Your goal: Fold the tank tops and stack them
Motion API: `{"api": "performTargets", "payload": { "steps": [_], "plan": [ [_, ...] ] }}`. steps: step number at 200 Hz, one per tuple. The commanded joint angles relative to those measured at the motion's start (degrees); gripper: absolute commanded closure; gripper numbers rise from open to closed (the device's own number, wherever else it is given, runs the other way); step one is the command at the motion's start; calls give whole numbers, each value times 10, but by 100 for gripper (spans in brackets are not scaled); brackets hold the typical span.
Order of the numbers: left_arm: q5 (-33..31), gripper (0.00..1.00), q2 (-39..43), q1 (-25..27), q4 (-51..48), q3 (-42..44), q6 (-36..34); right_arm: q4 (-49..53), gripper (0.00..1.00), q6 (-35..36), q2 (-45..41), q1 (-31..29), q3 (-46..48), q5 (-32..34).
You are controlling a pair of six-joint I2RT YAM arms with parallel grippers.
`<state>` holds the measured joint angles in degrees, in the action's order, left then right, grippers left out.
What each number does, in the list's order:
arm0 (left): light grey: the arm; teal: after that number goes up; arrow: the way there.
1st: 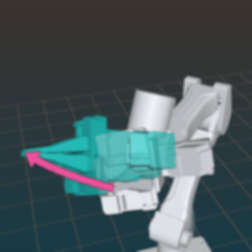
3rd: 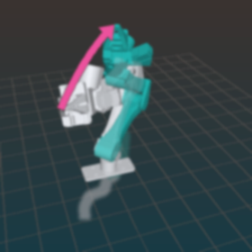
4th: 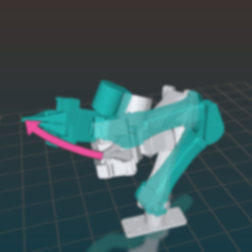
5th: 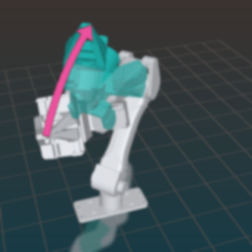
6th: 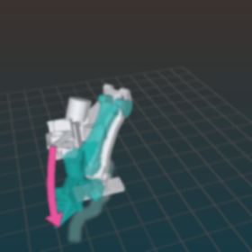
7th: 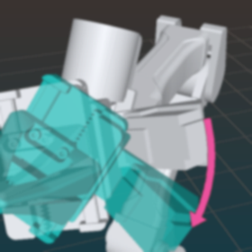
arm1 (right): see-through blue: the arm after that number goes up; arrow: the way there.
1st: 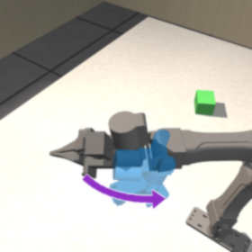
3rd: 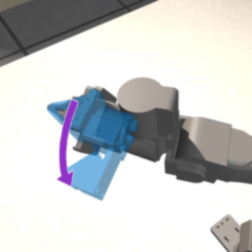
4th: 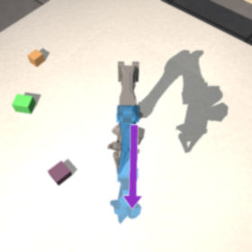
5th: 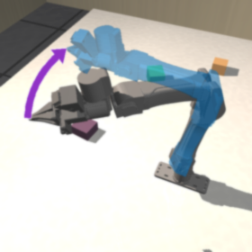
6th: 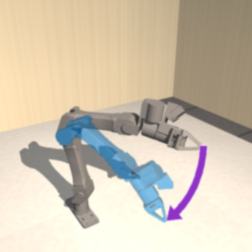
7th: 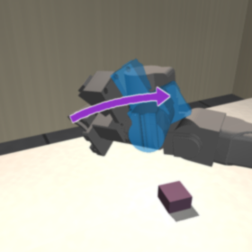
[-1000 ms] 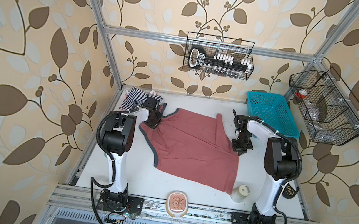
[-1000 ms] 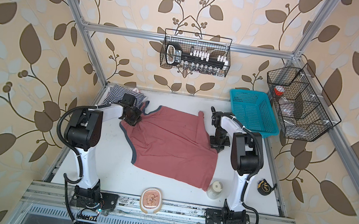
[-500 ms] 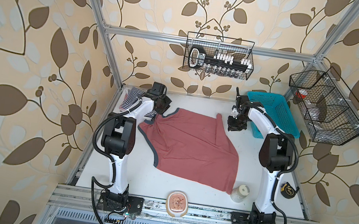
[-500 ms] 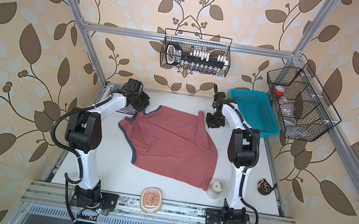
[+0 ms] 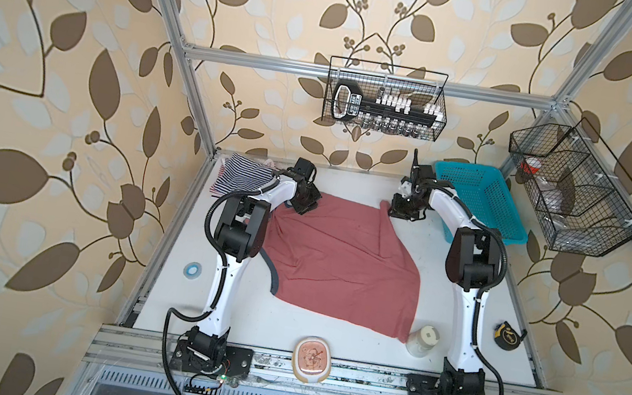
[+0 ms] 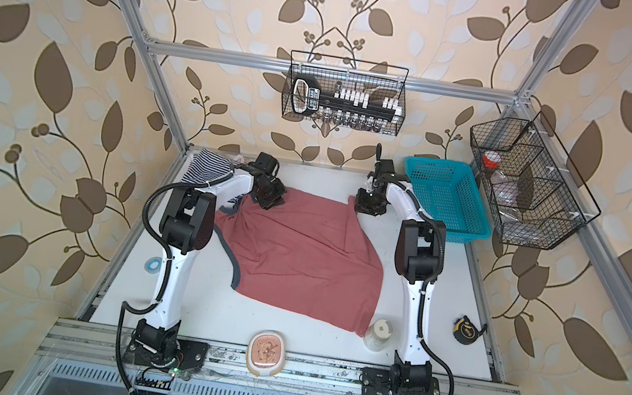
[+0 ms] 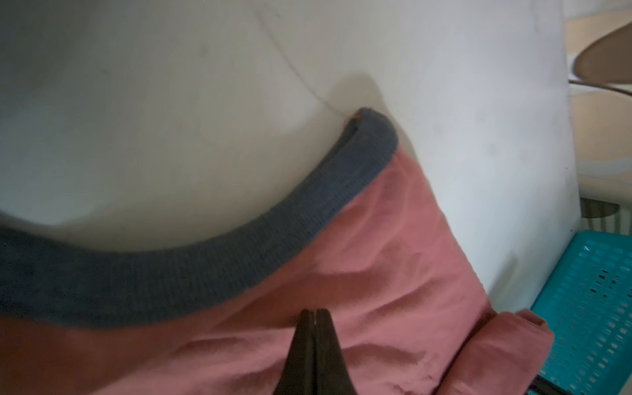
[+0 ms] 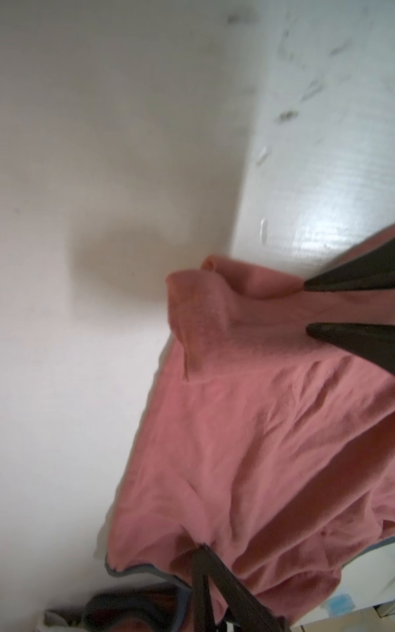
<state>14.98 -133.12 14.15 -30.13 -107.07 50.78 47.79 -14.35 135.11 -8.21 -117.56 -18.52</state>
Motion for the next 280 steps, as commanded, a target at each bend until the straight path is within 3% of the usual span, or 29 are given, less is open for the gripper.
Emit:
{"api": "performTargets", "payload": {
  "steps": [1,44,102,158,225,239,259,280],
  "plan": [
    [1,100,-4,-4,-17,-35,-19,-10,82,2,16,-22,-10,-20],
    [4,100,-23,-4,-18,-42,-16,-11,81,18,20,-49,-2,-18],
    [5,100,-20,-4,-23,-35,-21,-62,73,5,-5,6,15,2],
    [9,100,-22,-4,-24,-31,-19,-81,65,0,29,27,-25,-43],
    [6,100,-28,-4,-34,-32,-26,-98,63,-19,83,24,-48,-71],
    [6,100,-29,-4,-36,-33,-26,-98,71,-19,87,23,-50,-71],
    [-7,100,-29,-4,-43,-37,-28,-100,100,-19,79,23,-48,-65],
    [-44,100,-31,-8,-63,-42,-29,-100,100,-16,46,26,-29,-44]
  ]
}}
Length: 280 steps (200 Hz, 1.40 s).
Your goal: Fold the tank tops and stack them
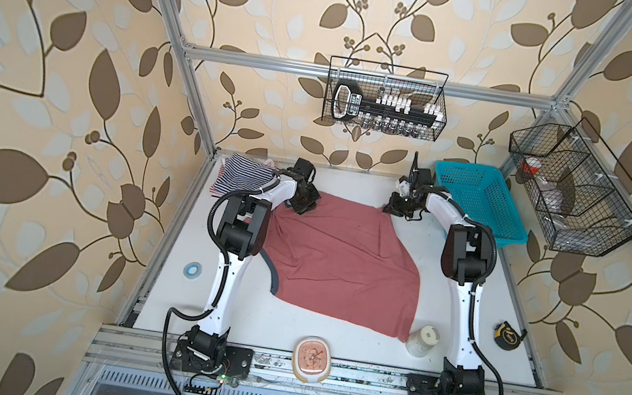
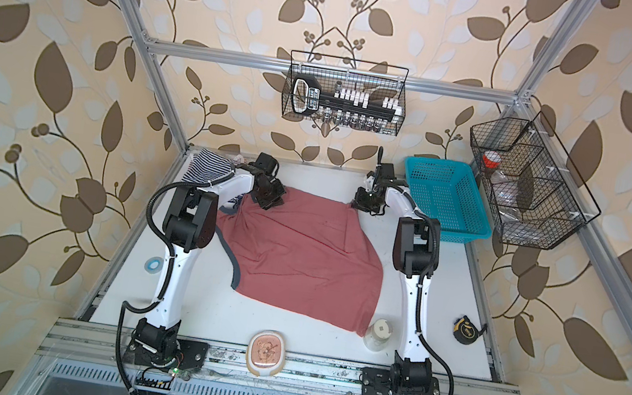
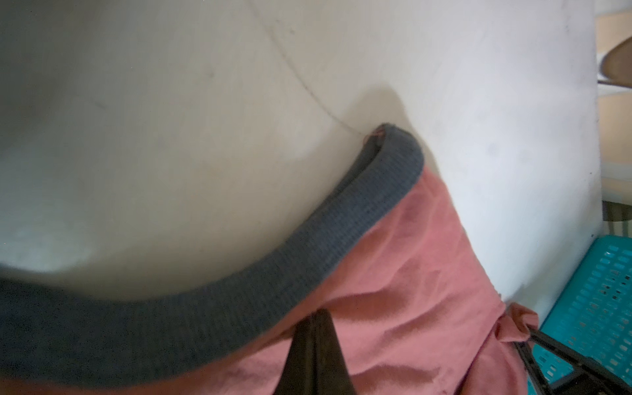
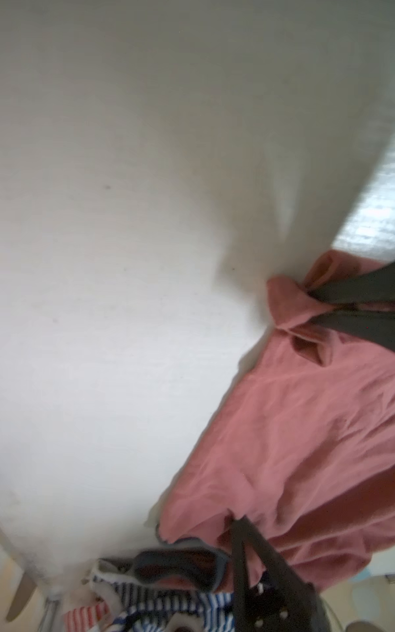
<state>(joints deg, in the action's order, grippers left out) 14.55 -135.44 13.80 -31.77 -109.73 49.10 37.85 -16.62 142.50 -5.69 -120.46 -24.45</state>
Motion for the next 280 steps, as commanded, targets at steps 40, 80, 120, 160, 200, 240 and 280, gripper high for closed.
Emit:
{"api": "performTargets", "payload": {
  "steps": [40,80,120,160,200,240,280],
  "plan": [
    [-87,100,-17,-22,-56,5,19,-16,100,7,-134,11,80,118],
    [-127,100,13,-38,-21,86,63,40,100,10,-165,13,77,258],
    [-134,100,31,-49,-4,117,79,75,97,8,-132,15,30,318],
    [-99,100,32,-49,15,114,82,142,62,11,-21,16,-110,284],
    [-83,100,67,-48,26,111,75,56,57,2,-102,12,5,256],
    [-69,100,100,-47,40,92,72,34,67,20,-177,-6,107,190],
    [-45,100,58,-44,16,7,51,68,100,49,-171,-44,154,145]
  ]
}}
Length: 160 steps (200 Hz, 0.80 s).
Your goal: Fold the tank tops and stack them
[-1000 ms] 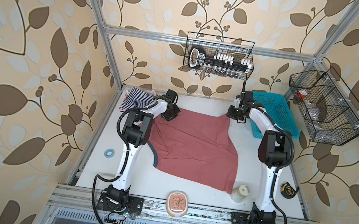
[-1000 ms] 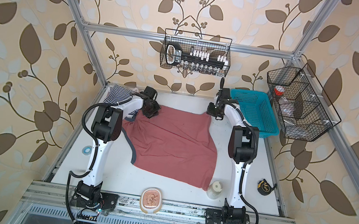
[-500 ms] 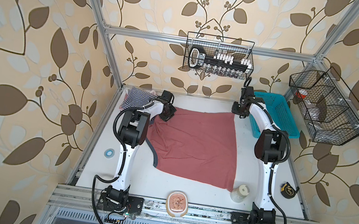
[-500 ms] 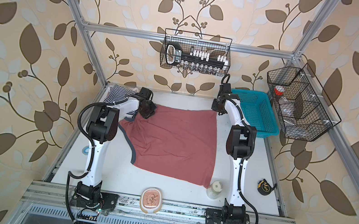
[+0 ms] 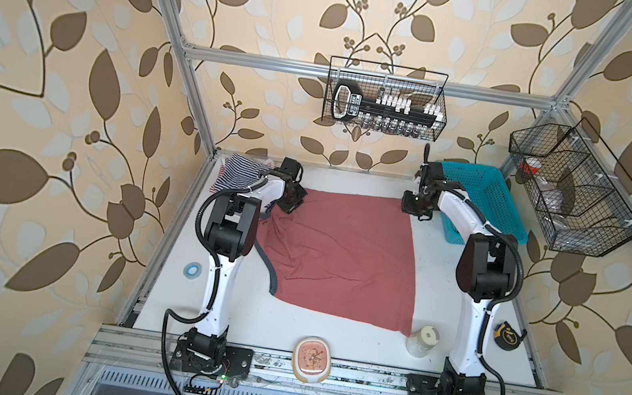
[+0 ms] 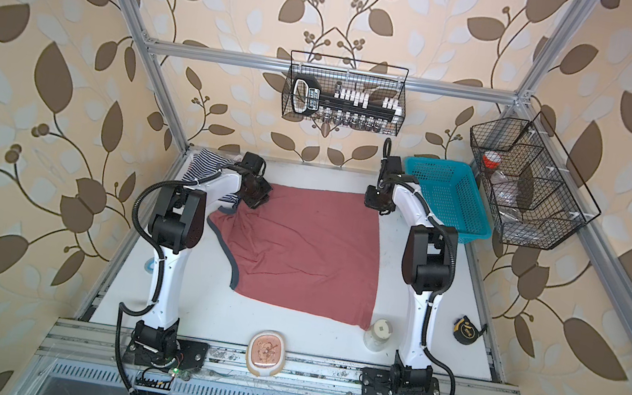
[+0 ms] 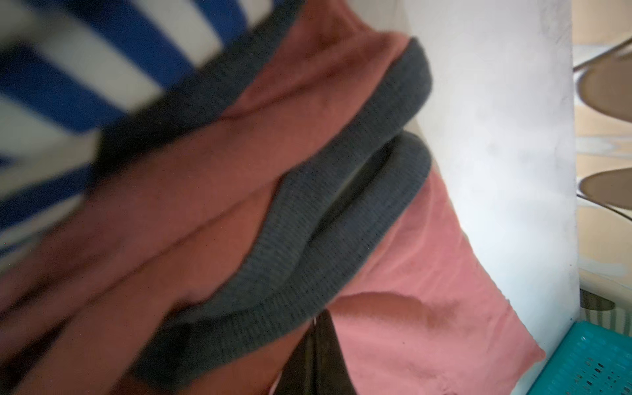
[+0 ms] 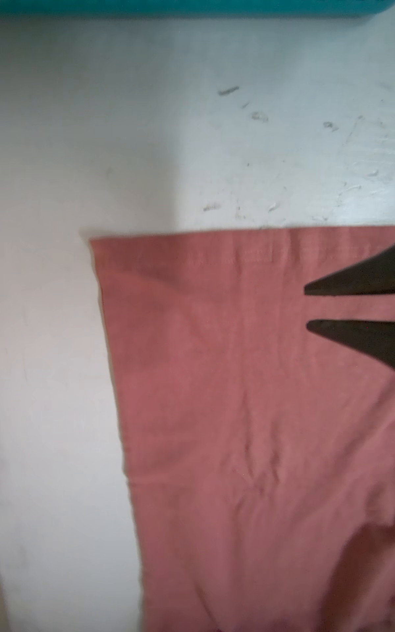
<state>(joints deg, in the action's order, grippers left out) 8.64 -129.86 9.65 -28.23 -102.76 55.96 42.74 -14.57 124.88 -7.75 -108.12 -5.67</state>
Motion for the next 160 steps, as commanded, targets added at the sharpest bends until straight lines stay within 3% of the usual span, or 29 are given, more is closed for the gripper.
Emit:
{"api": "performTargets", "payload": {
  "steps": [1,67,123,160],
  "plan": [
    [15,100,1,-2,-20,-65,-18,20,100,29,6,-24,31,-42],
    [34,100,-81,3,-24,-104,-27,29,99,30,43,-26,95,-25],
    [72,100,-132,4,16,-131,6,90,91,28,101,-13,16,-53],
    [107,100,-179,4,70,-173,77,127,91,15,142,4,-49,-85]
  ]
}}
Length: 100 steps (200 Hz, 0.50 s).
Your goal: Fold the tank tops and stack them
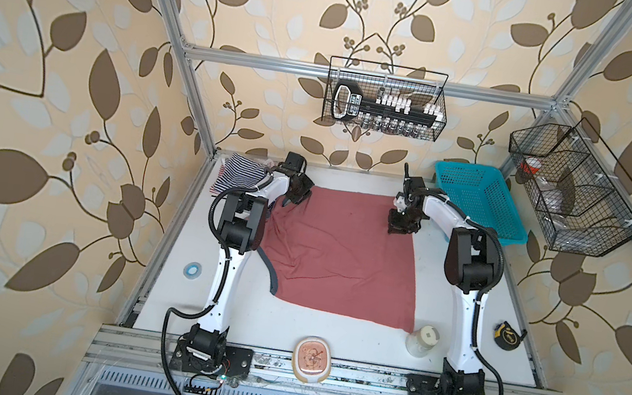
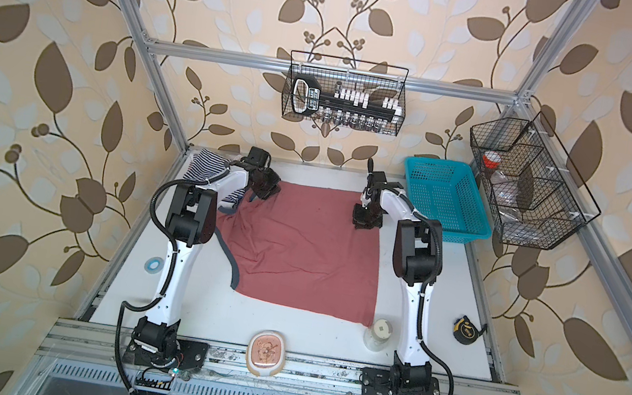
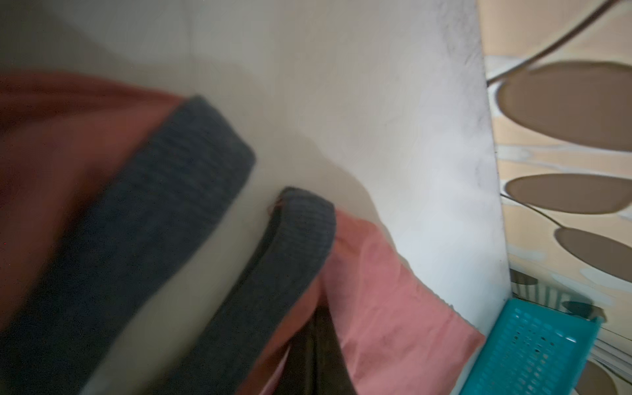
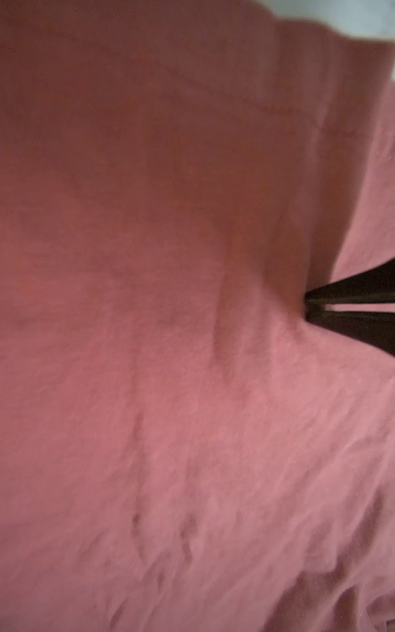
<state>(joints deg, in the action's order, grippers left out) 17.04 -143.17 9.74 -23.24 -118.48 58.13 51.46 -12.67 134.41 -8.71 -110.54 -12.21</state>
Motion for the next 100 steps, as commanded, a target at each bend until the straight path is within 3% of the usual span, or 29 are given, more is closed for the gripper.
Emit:
{"api": "performTargets", "payload": {
  "steps": [1,45,66,100],
  "plan": [
    [23,100,-47,3,22,-17,57,41,91,-5,48,14,-27,-21],
    [39,100,-64,3,68,-37,119,101,94,-17,102,34,-131,-46],
    [33,100,-51,3,88,-18,131,158,95,-18,144,45,-206,-9],
    [39,100,-44,3,126,6,154,174,97,-22,173,78,-224,-6]
  ]
}}
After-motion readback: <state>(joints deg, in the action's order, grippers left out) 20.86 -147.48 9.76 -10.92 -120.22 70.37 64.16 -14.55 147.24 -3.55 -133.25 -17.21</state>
